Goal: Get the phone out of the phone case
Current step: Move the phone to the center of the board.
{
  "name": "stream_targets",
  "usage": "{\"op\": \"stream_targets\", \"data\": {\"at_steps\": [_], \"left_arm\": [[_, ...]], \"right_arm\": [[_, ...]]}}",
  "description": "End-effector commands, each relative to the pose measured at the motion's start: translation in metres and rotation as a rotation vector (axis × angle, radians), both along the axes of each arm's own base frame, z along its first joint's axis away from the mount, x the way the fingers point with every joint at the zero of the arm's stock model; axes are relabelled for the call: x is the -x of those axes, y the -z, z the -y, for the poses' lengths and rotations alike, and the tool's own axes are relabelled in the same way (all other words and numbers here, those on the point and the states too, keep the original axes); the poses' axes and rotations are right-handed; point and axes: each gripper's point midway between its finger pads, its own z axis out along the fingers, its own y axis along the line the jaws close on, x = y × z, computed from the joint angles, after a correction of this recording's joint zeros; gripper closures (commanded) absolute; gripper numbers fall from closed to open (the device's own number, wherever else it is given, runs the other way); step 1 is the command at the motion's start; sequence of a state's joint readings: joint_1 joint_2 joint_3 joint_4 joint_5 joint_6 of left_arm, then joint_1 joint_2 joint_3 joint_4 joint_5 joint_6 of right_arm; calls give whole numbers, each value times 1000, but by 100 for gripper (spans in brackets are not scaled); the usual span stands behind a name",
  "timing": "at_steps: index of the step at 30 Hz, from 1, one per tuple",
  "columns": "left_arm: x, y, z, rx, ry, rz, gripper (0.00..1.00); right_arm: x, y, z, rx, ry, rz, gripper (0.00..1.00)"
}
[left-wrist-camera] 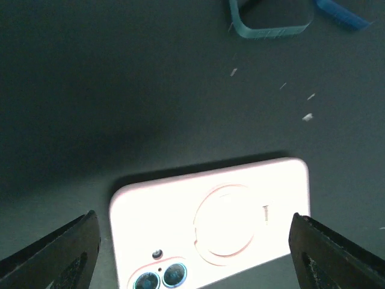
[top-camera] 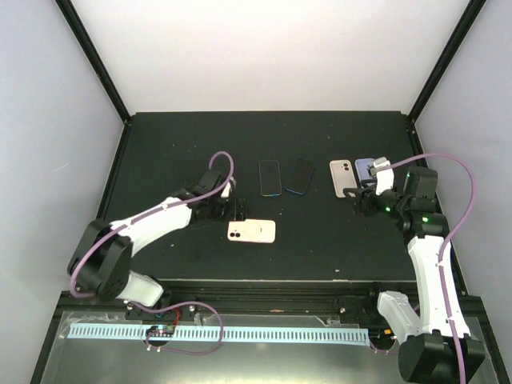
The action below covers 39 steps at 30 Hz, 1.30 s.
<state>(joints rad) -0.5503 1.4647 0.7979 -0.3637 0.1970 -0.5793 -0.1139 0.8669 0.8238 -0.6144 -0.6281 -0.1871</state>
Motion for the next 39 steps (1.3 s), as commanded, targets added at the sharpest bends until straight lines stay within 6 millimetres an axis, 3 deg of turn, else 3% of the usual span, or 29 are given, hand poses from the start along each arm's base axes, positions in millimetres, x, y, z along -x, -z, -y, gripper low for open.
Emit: {"op": "stream_targets", "data": {"at_steps": [1, 4, 7, 10, 14, 18, 23, 28, 33, 39], "left_arm": [[-13, -91, -22, -92, 15, 212, 11], [-6, -139, -32, -111, 59, 314, 8], [-4, -166, -46, -176, 84, 411, 5], [-8, -170, -72, -290, 36, 499, 2], [-7, -163, -87, -290, -1, 597, 1], [-8, -175, -100, -198, -50, 655, 1], [-9, -183, -133, -275, -178, 682, 1], [-6, -187, -137, -274, -193, 696, 1], [-5, -185, -135, -268, -184, 691, 1], [-5, -184, -135, -268, -184, 689, 1]], "right_arm": [[10, 0, -23, -27, -199, 8, 31], [16, -6, -43, -48, -328, -35, 31], [9, -9, -60, 28, -410, -46, 32], [7, -11, -82, 114, -491, -34, 32], [20, -3, -122, 250, -666, -26, 31], [17, 22, -151, 371, -732, -75, 22], [20, 62, -187, 529, -822, -137, 20], [31, 105, -219, 638, -937, -205, 18], [36, 145, -238, 715, -1007, -281, 1], [28, 180, -251, 792, -1000, -323, 0]]}}
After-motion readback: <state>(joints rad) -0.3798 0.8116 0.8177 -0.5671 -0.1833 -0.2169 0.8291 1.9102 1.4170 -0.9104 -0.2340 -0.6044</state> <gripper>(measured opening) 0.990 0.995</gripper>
